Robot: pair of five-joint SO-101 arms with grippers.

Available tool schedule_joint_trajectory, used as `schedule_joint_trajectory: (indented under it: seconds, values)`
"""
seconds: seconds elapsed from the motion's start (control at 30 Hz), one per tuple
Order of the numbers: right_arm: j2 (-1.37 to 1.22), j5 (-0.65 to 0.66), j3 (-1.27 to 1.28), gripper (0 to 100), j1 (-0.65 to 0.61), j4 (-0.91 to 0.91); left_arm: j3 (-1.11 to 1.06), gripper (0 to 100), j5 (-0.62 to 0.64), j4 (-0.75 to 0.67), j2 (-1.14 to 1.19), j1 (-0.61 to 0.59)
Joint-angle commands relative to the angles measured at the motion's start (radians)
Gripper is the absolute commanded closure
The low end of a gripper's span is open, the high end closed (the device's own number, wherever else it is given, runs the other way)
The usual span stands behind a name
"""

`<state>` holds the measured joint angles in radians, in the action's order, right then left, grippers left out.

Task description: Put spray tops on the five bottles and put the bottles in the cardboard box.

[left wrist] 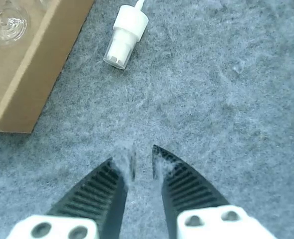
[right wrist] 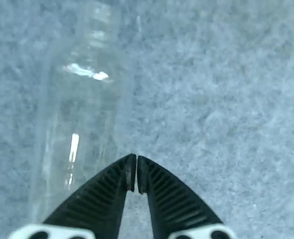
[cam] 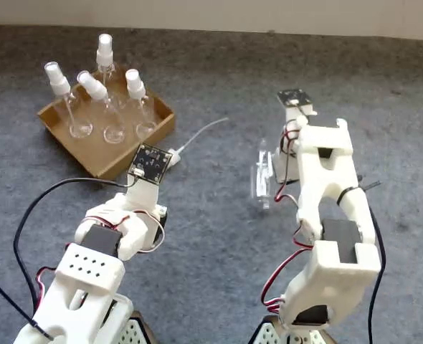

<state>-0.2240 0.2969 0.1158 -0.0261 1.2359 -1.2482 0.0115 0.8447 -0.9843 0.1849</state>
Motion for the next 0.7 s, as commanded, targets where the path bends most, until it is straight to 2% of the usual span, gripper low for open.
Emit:
schedule_joint_trajectory:
  seconds: [0.0,0.2,0.47,0.67]
  values:
    - [0.101,-0.021,-0.067,99.3,-0.071,0.074,0.028,99,0.011,0.005,-0.022,0.007]
    - [0.297,-0.021,-0.035,99.3,-0.170,0.094,0.035,99,0.011,0.008,-0.022,0.007]
    - [0.601,-0.021,0.133,99.3,-0.174,0.107,0.042,99,0.009,0.005,-0.024,0.007]
    - [0.851,-0.021,0.328,99.3,-0.174,0.097,0.156,99,0.009,0.031,-0.016,0.007]
